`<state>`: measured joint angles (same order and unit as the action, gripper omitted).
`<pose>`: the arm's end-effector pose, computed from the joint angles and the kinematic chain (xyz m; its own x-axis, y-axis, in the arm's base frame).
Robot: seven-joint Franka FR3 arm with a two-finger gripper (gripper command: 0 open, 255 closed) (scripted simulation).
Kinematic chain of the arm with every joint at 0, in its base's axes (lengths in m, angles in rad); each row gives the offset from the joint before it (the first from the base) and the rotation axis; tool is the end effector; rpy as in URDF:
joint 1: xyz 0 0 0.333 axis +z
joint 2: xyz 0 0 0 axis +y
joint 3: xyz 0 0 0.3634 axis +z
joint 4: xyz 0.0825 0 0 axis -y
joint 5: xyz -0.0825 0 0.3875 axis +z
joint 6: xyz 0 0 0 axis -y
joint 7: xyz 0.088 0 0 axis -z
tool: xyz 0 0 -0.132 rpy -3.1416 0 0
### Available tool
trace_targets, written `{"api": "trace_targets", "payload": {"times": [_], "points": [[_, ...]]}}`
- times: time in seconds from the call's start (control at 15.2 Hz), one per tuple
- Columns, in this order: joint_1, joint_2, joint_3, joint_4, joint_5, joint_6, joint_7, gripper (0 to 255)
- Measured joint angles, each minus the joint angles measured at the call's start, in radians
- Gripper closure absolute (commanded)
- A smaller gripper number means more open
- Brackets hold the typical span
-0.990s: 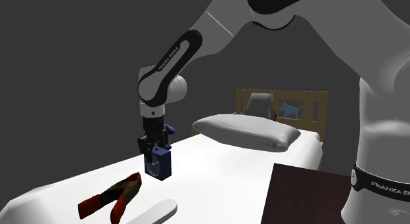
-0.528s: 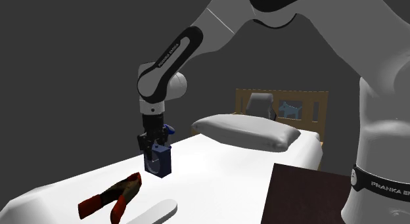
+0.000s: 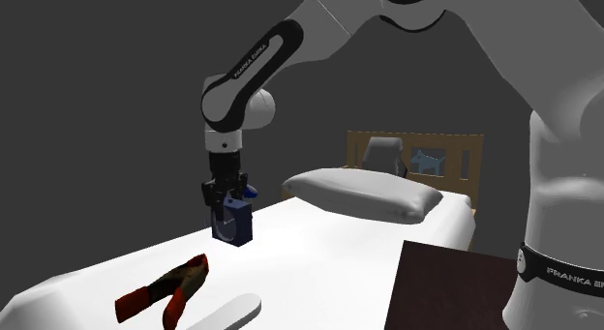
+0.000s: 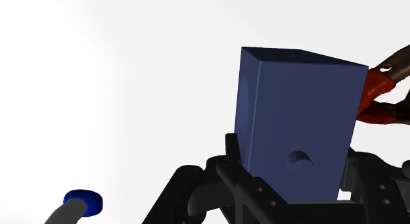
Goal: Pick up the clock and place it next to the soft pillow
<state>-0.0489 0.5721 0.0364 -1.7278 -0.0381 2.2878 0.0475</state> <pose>0.6964 -0.0130 0.2644 0.9991 -0.0405 -0.0112 -0.0404 -0.9991 0.0093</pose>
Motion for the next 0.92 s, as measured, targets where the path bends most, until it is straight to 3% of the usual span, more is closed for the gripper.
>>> {"api": "trace_targets", "payload": {"times": [0.92], "points": [[-0.001, -0.105, 0.004, 0.04, 0.006, -0.145, -0.003, 255]]}}
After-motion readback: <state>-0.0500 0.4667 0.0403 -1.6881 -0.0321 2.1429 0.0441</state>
